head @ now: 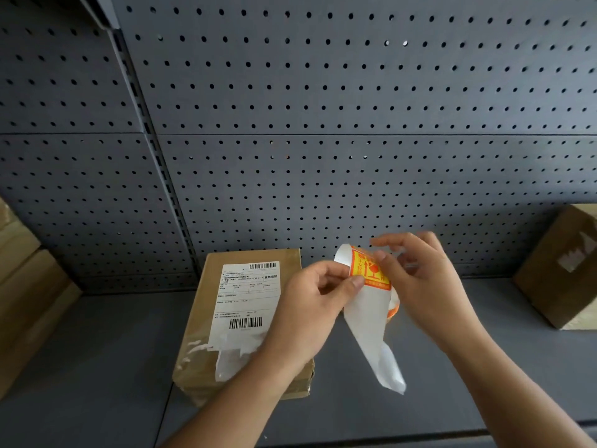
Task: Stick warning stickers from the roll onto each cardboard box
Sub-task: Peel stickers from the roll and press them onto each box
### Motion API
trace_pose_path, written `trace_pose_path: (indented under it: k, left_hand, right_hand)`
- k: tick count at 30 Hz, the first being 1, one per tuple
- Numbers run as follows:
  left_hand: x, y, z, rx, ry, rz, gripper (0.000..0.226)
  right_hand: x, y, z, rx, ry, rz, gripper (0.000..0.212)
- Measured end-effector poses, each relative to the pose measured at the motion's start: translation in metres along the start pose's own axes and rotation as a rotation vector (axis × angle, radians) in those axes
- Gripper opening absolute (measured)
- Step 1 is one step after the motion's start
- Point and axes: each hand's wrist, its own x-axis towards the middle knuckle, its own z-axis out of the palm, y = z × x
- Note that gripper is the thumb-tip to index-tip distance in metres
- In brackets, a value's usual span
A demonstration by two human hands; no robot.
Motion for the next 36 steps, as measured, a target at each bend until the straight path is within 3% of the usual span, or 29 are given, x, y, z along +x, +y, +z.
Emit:
trace_pose_path:
  k: [3, 7, 10, 26, 36]
  left_hand:
    - [0.000, -0.003, 0.001, -0.025, 0.033, -0.015, 0.014]
    - [-0.001, -0.004, -0.001, -0.111, 0.035, -0.029, 0.014]
    - [-0.001, -0.004, -0.004, -0.120, 0.014, -0.031, 0.012]
    - [-0.008, -0.004, -0.005, 0.050, -0.031, 0.122, 0.015]
    - [-0.008, -0.004, -0.006, 0.148, -0.045, 0.061, 0.010]
  right_hand:
    - [-0.007, -0.004, -0.003, -0.136, 0.002, -0.170, 0.011]
    - [-0.016, -0.010, -0.005, -0.128, -0.172, -0.269, 0.008]
    - [-0.020, -0.010, -0.004, -0.117, -0.235, -0.245, 0.007]
    - [-0.017, -0.011, -0.006, -0.078, -0.210, -0.060, 0.011]
    - [-0.010, -0.005, -0.006, -0.131, -0.142, -0.040, 0.016]
